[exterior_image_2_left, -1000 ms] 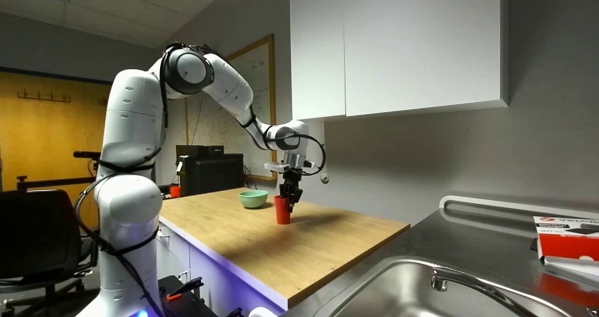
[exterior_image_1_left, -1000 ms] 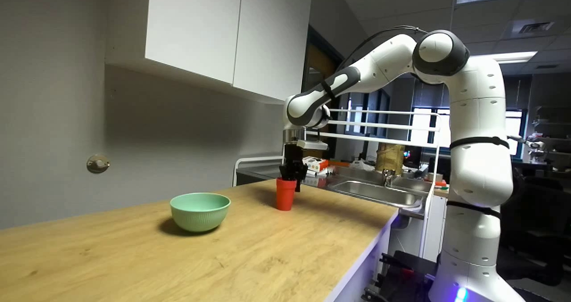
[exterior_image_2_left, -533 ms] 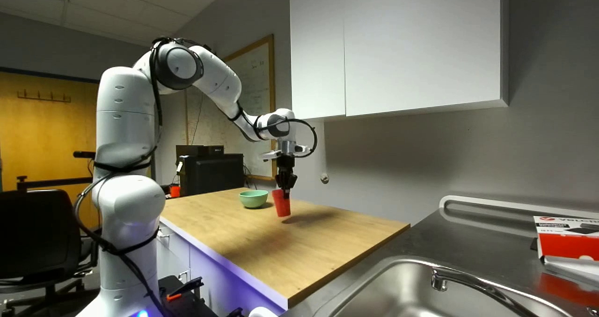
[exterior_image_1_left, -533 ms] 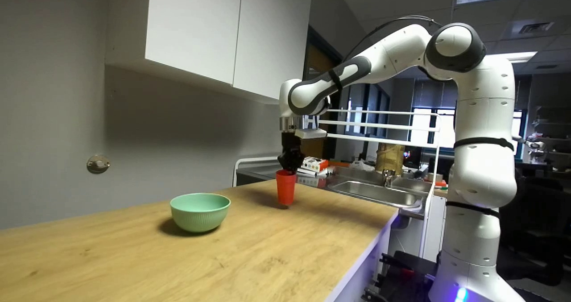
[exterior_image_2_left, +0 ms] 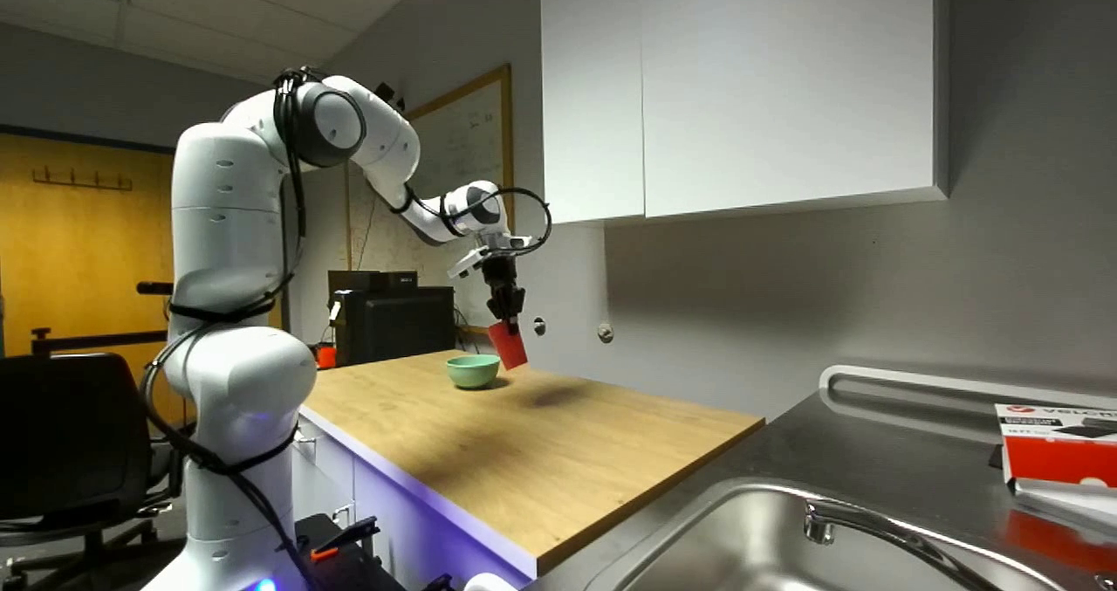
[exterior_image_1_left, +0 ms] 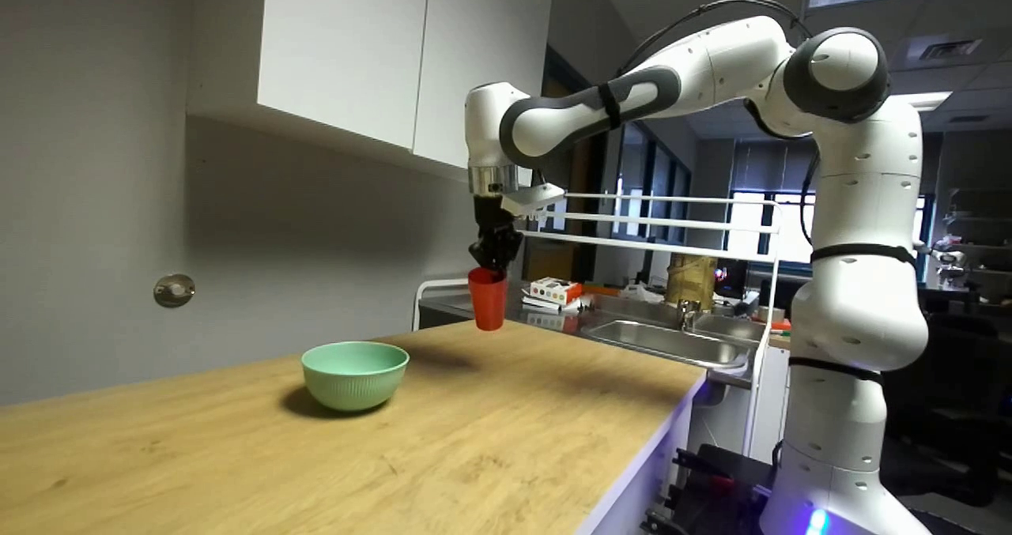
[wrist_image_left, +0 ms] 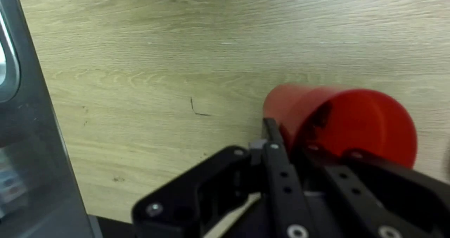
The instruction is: Pour the contents of the cup into the bowl
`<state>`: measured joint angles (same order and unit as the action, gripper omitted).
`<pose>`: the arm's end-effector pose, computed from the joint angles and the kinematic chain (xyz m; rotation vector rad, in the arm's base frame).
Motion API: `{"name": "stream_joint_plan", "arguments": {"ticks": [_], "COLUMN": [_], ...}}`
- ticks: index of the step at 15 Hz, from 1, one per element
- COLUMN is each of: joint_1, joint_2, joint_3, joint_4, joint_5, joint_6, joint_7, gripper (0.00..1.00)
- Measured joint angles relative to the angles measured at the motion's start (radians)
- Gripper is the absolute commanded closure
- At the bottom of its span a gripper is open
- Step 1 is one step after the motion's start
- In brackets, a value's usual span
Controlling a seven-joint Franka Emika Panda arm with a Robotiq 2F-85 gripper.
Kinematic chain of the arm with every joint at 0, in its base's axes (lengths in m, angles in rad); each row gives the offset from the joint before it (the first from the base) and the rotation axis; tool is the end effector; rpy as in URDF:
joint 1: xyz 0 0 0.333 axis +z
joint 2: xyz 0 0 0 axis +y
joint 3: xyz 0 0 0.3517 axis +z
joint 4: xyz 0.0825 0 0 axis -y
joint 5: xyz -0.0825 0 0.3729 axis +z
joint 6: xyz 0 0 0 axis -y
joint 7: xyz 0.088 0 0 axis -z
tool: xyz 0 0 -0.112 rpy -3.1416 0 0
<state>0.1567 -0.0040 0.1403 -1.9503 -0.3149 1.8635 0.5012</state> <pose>0.5220 0.1334 0.5099 2.8310 -0.1418 0.0573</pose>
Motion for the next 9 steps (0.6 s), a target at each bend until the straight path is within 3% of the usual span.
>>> {"name": "stream_joint_plan", "arguments": {"ticks": [9], "joint_1": [0.183], "joint_2": [0.211], "joint_3": [0.088], "joint_4": [0.247], "joint_5": [-0.213], "joint_6": [-0.219], "joint_7": [0.131], "gripper": [0.98]}}
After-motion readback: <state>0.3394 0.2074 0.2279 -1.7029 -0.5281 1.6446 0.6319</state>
